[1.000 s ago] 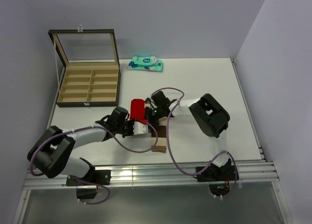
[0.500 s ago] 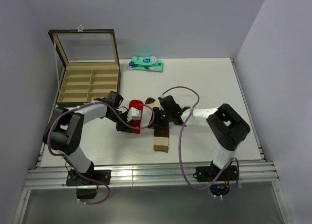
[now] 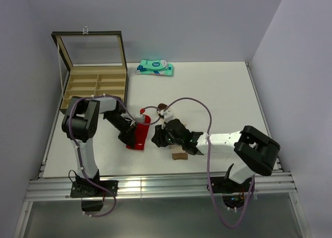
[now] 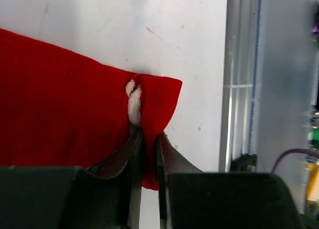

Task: Roll the socks
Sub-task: Roll the sock at the center of the board.

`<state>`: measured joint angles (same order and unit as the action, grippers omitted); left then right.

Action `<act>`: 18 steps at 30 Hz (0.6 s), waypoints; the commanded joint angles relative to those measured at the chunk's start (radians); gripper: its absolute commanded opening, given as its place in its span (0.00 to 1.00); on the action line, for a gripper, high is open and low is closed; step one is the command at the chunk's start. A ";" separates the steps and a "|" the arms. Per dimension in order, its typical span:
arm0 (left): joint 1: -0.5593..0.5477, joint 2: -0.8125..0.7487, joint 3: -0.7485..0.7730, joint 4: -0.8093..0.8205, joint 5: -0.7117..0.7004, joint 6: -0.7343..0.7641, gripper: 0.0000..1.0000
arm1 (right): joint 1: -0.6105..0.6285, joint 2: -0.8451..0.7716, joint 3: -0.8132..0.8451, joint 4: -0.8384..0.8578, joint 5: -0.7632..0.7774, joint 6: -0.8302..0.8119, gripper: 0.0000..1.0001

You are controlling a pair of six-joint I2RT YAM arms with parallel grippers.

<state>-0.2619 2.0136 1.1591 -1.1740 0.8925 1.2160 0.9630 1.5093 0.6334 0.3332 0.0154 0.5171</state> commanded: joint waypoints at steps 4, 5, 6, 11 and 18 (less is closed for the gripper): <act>0.001 0.051 0.048 -0.081 -0.009 -0.005 0.03 | 0.114 0.083 0.066 0.170 0.063 -0.144 0.41; 0.001 0.054 0.050 -0.076 -0.010 -0.019 0.03 | 0.124 0.109 0.072 0.179 0.058 -0.152 0.41; 0.001 0.060 0.053 -0.070 -0.015 -0.041 0.03 | 0.132 0.121 0.086 0.191 0.054 -0.157 0.41; 0.001 0.088 0.065 -0.047 -0.024 -0.094 0.02 | 0.195 0.178 0.127 0.202 0.084 -0.199 0.42; 0.001 0.103 0.068 -0.016 -0.043 -0.148 0.01 | 0.249 0.232 0.169 0.198 0.150 -0.261 0.47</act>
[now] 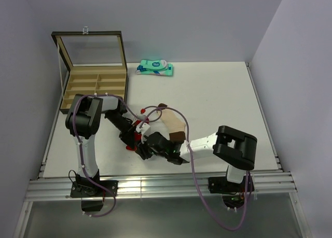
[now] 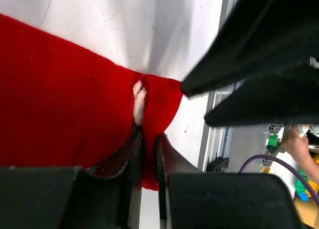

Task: Roll the socks
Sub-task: Roll the sock at the center of the board.

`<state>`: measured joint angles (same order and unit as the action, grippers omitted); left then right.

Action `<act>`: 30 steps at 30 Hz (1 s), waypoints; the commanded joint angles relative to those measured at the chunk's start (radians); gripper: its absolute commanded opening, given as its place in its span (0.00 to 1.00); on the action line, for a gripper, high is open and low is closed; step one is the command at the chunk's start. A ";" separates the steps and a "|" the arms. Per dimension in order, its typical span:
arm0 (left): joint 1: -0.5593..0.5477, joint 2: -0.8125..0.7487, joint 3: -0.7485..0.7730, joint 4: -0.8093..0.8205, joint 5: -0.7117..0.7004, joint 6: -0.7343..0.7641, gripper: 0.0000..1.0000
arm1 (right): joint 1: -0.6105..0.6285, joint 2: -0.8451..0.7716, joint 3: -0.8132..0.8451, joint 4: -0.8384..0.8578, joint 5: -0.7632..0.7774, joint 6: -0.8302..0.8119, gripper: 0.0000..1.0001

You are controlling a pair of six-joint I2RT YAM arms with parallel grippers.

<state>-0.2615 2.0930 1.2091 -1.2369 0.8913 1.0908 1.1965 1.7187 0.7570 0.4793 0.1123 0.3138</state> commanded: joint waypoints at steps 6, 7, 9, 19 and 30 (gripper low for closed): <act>-0.001 0.035 0.026 0.050 -0.054 -0.039 0.01 | 0.032 0.065 0.065 0.047 0.072 -0.087 0.48; -0.001 0.036 0.026 0.050 -0.055 -0.040 0.01 | 0.035 0.070 0.067 0.048 0.078 -0.093 0.48; -0.002 0.038 0.027 0.050 -0.060 -0.042 0.01 | 0.040 0.079 0.067 0.056 0.114 -0.105 0.49; -0.008 0.055 0.029 0.040 -0.086 -0.042 0.00 | 0.071 0.093 0.087 0.028 0.162 -0.194 0.52; -0.010 0.061 0.018 0.020 -0.112 -0.025 0.00 | 0.129 0.165 0.134 0.002 0.288 -0.266 0.51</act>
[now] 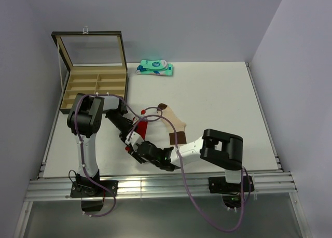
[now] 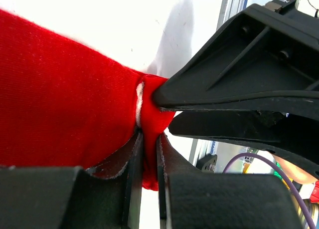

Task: Roll the socks
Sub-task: Roll the sock at the center of the board.

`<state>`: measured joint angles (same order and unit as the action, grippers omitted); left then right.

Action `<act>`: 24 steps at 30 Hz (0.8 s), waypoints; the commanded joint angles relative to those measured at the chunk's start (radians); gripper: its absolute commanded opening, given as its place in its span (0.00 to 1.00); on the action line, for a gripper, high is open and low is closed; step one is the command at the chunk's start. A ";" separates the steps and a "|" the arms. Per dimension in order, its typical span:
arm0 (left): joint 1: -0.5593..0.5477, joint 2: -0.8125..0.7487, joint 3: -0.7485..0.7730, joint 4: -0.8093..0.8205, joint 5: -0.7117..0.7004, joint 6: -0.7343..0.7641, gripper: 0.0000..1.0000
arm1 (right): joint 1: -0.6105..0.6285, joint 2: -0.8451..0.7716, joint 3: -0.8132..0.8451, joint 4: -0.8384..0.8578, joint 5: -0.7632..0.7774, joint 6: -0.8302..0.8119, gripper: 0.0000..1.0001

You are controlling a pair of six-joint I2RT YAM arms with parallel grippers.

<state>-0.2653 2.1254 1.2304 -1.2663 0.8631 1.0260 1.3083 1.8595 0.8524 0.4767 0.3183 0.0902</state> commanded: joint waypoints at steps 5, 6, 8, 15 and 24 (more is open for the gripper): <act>-0.009 0.028 -0.014 0.054 -0.099 0.034 0.00 | 0.043 0.006 0.019 0.016 0.182 -0.079 0.52; -0.011 0.028 -0.014 0.053 -0.104 0.036 0.00 | 0.046 0.004 0.019 0.016 0.211 -0.079 0.52; -0.012 0.027 -0.017 0.061 -0.107 0.029 0.00 | 0.062 0.001 0.023 0.008 0.231 -0.125 0.52; -0.017 0.027 -0.022 0.065 -0.116 0.020 0.00 | 0.082 0.041 0.066 -0.020 0.249 -0.168 0.51; -0.032 0.030 -0.019 0.073 -0.119 0.008 0.00 | 0.085 0.084 0.074 -0.009 0.245 -0.161 0.46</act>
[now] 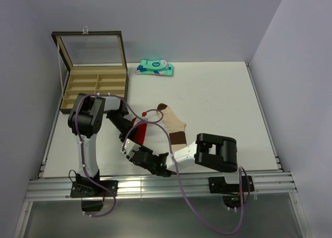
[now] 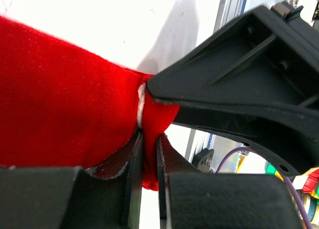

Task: Roll the socks
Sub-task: Roll the sock at the center of the board.

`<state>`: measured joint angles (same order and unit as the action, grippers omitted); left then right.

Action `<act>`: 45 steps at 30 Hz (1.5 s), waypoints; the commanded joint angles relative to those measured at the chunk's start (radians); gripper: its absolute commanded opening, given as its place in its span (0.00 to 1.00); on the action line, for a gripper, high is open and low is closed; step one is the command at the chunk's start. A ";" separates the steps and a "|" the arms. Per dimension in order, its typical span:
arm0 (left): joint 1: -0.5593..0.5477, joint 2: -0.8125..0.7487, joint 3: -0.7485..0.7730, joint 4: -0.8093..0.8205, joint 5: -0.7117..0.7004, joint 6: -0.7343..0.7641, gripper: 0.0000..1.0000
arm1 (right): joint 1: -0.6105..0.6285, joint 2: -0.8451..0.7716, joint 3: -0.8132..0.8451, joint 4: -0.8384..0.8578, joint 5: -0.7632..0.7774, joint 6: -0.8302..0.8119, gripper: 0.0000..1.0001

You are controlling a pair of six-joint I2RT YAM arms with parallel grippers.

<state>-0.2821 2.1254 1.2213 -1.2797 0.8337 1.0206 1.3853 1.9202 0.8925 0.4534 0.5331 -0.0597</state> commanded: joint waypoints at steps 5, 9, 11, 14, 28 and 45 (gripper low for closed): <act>-0.022 0.024 -0.016 0.111 -0.087 -0.007 0.02 | 0.006 0.014 0.028 0.013 0.019 0.014 0.13; -0.019 -0.005 -0.029 0.170 -0.076 -0.053 0.09 | 0.004 -0.006 0.020 -0.025 -0.002 0.085 0.00; -0.019 -0.031 -0.034 0.195 -0.067 -0.082 0.13 | -0.002 -0.016 0.006 -0.041 -0.021 0.112 0.00; -0.006 -0.079 -0.039 0.256 -0.044 -0.132 0.23 | -0.008 -0.036 -0.007 -0.080 -0.042 0.164 0.00; 0.122 -0.317 -0.108 0.609 -0.065 -0.497 0.37 | -0.041 -0.095 -0.070 -0.101 -0.171 0.270 0.00; 0.264 -0.669 -0.342 0.839 -0.125 -0.456 0.38 | -0.379 -0.001 0.042 -0.297 -0.812 0.452 0.00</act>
<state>-0.0154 1.5284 0.9161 -0.5056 0.7307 0.5201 1.0576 1.8446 0.8886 0.3336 -0.0975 0.3443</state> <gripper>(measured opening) 0.373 0.046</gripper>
